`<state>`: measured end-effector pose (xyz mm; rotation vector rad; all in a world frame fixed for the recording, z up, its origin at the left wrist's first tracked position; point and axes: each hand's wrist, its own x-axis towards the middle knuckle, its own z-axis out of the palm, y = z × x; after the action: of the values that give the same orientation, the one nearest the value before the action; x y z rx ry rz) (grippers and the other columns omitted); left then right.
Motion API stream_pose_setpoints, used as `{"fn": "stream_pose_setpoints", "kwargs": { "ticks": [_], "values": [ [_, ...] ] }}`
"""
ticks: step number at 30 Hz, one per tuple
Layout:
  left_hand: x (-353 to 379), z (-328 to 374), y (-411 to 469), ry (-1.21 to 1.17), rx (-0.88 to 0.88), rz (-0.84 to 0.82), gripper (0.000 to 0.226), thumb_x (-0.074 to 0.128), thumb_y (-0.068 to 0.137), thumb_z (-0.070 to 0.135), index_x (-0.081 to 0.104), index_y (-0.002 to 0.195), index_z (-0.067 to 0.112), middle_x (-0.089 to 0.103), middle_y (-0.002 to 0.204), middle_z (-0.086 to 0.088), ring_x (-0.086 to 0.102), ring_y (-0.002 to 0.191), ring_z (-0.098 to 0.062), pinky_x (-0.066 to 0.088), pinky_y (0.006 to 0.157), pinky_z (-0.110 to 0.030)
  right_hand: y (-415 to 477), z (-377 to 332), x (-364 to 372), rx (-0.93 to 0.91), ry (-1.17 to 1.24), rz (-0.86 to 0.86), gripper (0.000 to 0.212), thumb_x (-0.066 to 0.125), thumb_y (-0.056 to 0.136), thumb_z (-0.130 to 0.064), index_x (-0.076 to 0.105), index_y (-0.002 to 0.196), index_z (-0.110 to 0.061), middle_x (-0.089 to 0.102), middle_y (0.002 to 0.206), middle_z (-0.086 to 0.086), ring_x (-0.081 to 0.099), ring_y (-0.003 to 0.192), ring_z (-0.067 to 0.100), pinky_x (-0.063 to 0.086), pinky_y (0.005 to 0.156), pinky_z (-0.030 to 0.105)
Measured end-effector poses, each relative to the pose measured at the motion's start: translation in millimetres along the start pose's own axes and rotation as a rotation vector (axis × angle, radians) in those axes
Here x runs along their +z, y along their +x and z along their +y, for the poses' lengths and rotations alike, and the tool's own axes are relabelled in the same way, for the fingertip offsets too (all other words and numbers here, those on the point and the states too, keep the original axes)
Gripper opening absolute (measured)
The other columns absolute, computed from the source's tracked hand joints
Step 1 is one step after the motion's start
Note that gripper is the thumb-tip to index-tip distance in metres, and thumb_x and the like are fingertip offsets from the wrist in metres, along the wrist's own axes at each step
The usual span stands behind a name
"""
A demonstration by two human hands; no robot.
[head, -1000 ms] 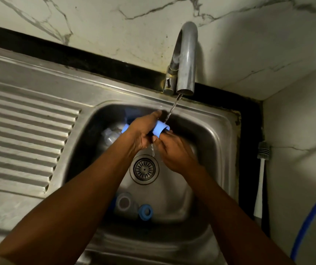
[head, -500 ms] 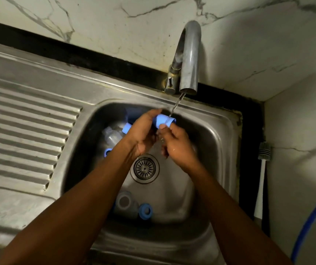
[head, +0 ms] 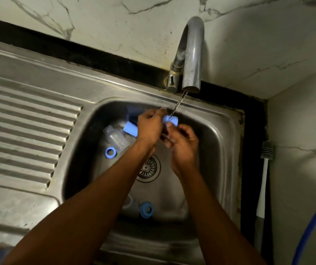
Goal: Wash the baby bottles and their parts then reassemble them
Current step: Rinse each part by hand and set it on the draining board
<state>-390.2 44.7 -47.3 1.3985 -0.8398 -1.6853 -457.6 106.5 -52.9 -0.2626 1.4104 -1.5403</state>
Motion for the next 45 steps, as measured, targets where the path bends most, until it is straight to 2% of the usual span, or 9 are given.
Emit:
{"fn": "stream_pose_setpoints", "kwargs": {
  "ticks": [5,11,14,18,25,30,33,39,45],
  "values": [
    [12.5,-14.6,-11.3,0.219,0.173,-0.101,0.025,0.062,0.095,0.012,0.075,0.089,0.032,0.076,0.096,0.003,0.071,0.097,-0.010,0.055,0.095,-0.036,6.4,-8.7,24.6,0.387,0.555,0.111,0.034,0.035,0.100,-0.018,0.066,0.097,-0.004,0.073,0.079,0.010,0.065,0.083,0.020,0.053,0.071,0.024],
    [-1.6,-13.9,-10.2,0.687,0.594,-0.112,0.032,0.045,0.099,0.034,0.074,0.104,0.023,0.074,0.102,-0.001,0.066,0.099,-0.021,0.048,0.095,-0.048,6.5,-22.4,26.3,0.564,0.486,-0.048,0.039,0.039,0.103,-0.033,0.067,0.099,-0.007,0.071,0.091,0.012,0.068,0.087,0.021,0.049,0.088,0.029],
    [-0.9,-12.1,-11.3,0.407,0.374,-0.062,0.032,0.042,0.100,0.036,0.070,0.098,0.022,0.072,0.094,-0.001,0.068,0.093,-0.018,0.055,0.088,-0.044,5.2,-22.9,28.7,0.475,0.208,-0.026,0.027,0.047,0.103,-0.030,0.068,0.107,-0.013,0.072,0.101,0.009,0.067,0.097,0.018,0.050,0.096,0.030],
    [0.3,-4.3,-18.3,0.176,0.036,-0.109,0.030,0.039,0.106,0.020,0.067,0.099,0.013,0.071,0.094,-0.008,0.068,0.088,-0.017,0.055,0.078,-0.035,9.1,-27.4,26.6,0.193,-0.358,-0.010,0.020,0.045,0.104,-0.024,0.061,0.111,-0.013,0.069,0.094,0.004,0.069,0.090,0.017,0.053,0.071,0.027],
    [-15.6,3.1,-13.8,-0.082,-0.292,-0.135,0.029,0.040,0.104,0.027,0.062,0.096,0.011,0.068,0.090,-0.010,0.065,0.089,-0.024,0.053,0.076,-0.035,-1.2,-22.0,25.8,-0.098,-1.239,-0.201,0.054,0.035,0.106,-0.040,0.019,0.156,-0.024,0.042,0.144,0.022,0.049,0.129,0.037,0.043,0.107,0.052],
    [-12.3,3.5,-13.8,-0.016,-0.336,-0.175,0.038,0.042,0.106,0.035,0.067,0.097,0.008,0.073,0.088,-0.007,0.069,0.086,-0.020,0.054,0.083,-0.035,3.5,0.2,19.8,-0.063,-0.965,-0.059,0.070,0.035,0.090,-0.065,0.034,0.147,-0.024,0.054,0.136,0.016,0.057,0.121,0.033,0.048,0.103,0.047],
    [-25.6,4.1,-12.4,0.009,-0.300,-0.207,0.045,0.044,0.104,0.047,0.069,0.119,0.013,0.075,0.111,-0.008,0.067,0.112,-0.025,0.051,0.101,-0.040,0.2,25.4,11.4,-0.223,-0.916,-0.127,0.062,0.049,0.102,-0.030,0.022,0.157,-0.017,0.037,0.156,0.014,0.042,0.140,0.027,0.031,0.111,0.024],
    [-48.1,16.7,-8.5,0.172,-0.289,-0.379,0.056,0.034,0.104,0.056,0.069,0.123,0.017,0.073,0.120,0.000,0.061,0.121,-0.019,0.038,0.113,-0.041,5.7,50.3,0.2,-0.417,-0.735,0.071,0.054,0.076,0.081,-0.016,0.058,0.131,-0.007,0.057,0.126,0.012,0.061,0.114,0.024,0.052,0.097,0.049],
    [-53.8,10.8,-6.7,0.224,-0.243,-0.337,0.059,0.034,0.103,0.058,0.057,0.139,0.017,0.062,0.136,0.000,0.055,0.126,-0.017,0.032,0.118,-0.046,6.7,53.9,11.0,-0.444,-0.687,0.143,0.042,0.077,0.083,-0.005,0.064,0.123,-0.006,0.068,0.112,0.000,0.065,0.103,0.013,0.055,0.094,0.032]
  ]
}}
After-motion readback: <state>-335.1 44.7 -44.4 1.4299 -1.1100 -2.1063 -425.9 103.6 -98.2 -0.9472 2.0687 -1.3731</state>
